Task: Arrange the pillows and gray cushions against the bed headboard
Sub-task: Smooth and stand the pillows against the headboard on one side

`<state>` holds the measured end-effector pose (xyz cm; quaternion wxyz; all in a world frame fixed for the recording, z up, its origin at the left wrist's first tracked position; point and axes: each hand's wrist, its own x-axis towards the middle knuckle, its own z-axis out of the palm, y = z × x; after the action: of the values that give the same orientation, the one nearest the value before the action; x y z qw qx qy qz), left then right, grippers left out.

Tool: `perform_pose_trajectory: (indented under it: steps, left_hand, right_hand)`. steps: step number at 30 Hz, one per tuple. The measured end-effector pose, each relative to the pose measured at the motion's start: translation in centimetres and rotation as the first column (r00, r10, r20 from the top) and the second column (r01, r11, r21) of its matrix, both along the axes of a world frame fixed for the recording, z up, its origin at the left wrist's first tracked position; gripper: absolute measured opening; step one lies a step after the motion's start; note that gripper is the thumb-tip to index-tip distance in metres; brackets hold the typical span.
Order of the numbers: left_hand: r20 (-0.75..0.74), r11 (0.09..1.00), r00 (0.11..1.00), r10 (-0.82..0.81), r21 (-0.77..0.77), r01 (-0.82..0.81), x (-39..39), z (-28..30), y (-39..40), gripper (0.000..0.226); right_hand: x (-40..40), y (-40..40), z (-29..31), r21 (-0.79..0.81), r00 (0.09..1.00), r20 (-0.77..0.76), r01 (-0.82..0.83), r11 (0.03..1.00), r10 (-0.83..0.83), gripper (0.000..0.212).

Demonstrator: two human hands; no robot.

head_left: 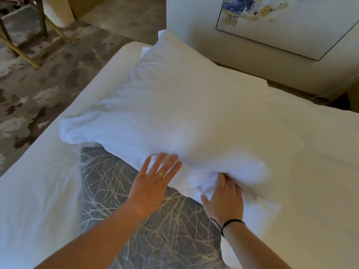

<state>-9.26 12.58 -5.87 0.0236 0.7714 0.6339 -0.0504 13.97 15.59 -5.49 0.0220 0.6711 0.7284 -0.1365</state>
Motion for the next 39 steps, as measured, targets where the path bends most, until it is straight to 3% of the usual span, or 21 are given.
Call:
perform_pose_trajectory:
  steps: [4,9,11,14,15,23,27,31,39]
  left_hand:
    - [-0.101,0.985,0.989,-0.109,0.123,0.121,-1.0,-0.9,4.8,0.095]
    - [-0.198,0.877,0.927,-0.317,0.31,0.366,-1.2,-0.7,10.3,0.055]
    - [-0.212,0.844,0.905,-0.369,0.332,0.421,-0.9,-0.9,11.6,0.043]
    - [-0.191,0.877,0.909,-0.371,0.251,0.411,-0.3,-1.2,11.9,0.033]
    - [-0.173,0.898,0.918,-0.357,0.205,0.388,-0.1,-1.2,11.7,0.029]
    - [-0.148,0.973,0.962,-0.23,-0.018,0.23,0.5,1.9,8.4,0.038]
    - [-0.149,0.96,0.95,-0.274,-0.098,0.262,2.4,6.5,6.0,0.034]
    - [-0.084,0.912,0.913,-0.398,-0.145,0.384,5.4,11.6,4.0,0.021]
    - [0.072,0.736,0.763,-0.643,-0.22,0.64,16.4,18.3,-4.2,0.028]
  right_hand:
    - [-0.5,2.9,-0.8,0.023,0.997,0.079,0.023,0.999,-0.024,0.086]
    - [-0.3,4.1,-2.7,0.021,0.973,0.214,-0.089,0.996,0.083,0.1]
    - [-0.3,4.4,-3.4,0.06,0.96,0.255,-0.139,0.988,0.12,0.077]
    - [-0.8,5.0,-4.1,0.025,0.95,0.263,-0.179,0.983,0.167,0.022]
    - [-1.0,5.0,-4.2,-0.005,0.959,0.237,-0.158,0.987,0.155,0.015]
    - [-0.7,1.1,-2.1,-0.037,1.0,-0.006,-0.022,0.999,0.021,0.028]
    - [2.1,-0.8,2.5,-0.024,0.999,-0.049,0.001,1.0,-0.002,0.028]
    - [6.7,-3.3,9.3,0.015,0.999,0.001,-0.054,0.998,0.054,0.008]
    - [17.9,-11.7,19.4,0.232,0.984,0.179,-0.031,0.972,-0.011,0.037]
